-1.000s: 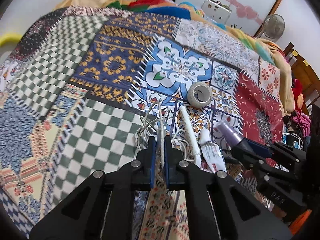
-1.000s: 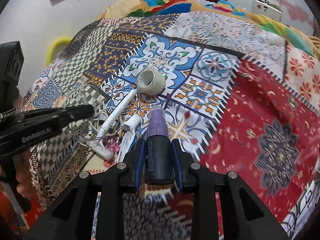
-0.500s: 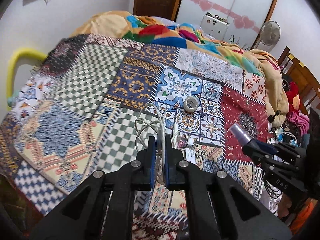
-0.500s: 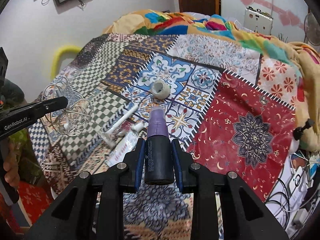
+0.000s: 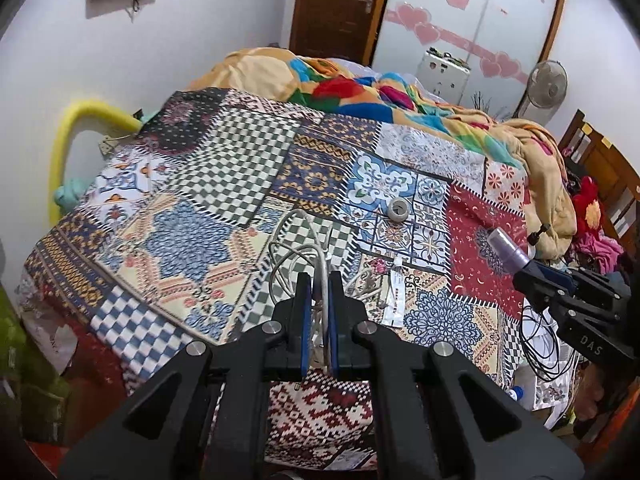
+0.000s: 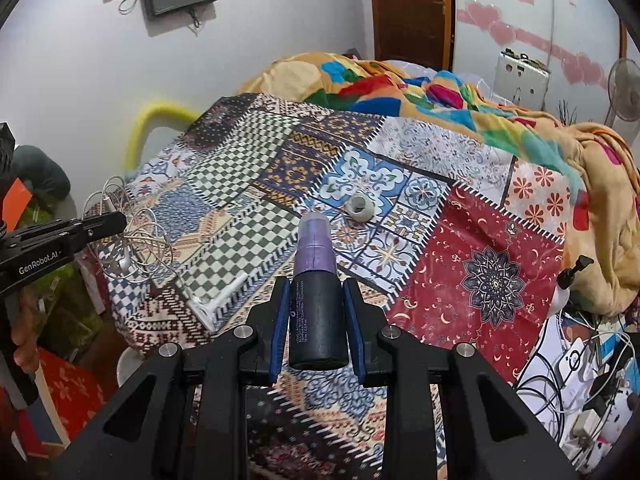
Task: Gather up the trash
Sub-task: 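Carry the cable and cylinder with both tools down to the white bucket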
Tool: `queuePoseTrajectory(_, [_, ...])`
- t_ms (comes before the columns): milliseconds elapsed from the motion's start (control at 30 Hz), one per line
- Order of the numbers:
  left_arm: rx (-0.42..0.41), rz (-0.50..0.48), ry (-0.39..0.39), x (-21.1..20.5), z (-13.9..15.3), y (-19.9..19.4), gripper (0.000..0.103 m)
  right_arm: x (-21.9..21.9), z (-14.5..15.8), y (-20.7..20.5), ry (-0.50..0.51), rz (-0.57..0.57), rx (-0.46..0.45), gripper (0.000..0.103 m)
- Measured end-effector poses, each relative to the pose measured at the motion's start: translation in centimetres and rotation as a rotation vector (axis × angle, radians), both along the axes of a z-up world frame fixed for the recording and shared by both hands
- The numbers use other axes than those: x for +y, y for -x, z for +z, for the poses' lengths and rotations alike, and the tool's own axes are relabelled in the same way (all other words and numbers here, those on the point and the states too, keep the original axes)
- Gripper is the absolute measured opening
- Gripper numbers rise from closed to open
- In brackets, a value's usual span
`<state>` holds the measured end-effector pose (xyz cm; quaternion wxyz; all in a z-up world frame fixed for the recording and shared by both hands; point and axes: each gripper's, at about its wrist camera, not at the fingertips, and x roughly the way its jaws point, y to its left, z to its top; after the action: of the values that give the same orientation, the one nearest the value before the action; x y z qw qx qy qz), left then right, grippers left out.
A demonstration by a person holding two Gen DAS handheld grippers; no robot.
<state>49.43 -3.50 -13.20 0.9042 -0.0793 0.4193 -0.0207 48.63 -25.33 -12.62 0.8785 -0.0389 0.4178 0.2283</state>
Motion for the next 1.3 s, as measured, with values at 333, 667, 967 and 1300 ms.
queuePoseTrajectory(333, [0.007, 0.065, -0.013, 2.7, 0.0, 2.5, 0.006, 2.1, 0.4, 2.0, -0.006, 0.033, 0.007, 0.024])
queuePoseTrajectory(667, [-0.001, 0.133, -0.015, 7.2, 0.6, 7.7, 0.006, 6.8, 1.6, 4.7, -0.014, 0.113, -0.002, 0.024])
queuePoseTrajectory(967, [0.007, 0.236, -0.022, 13.2, 1.2, 14.8, 0.006, 13.5, 2.7, 8.9, -0.043, 0.223, -0.004, 0.024])
queuePoseTrajectory(1300, [0.046, 0.359, -0.028, 20.1, -0.3, 22.5, 0.006, 21.4, 2.2, 13.7, -0.049, 0.367, 0.013, 0.024])
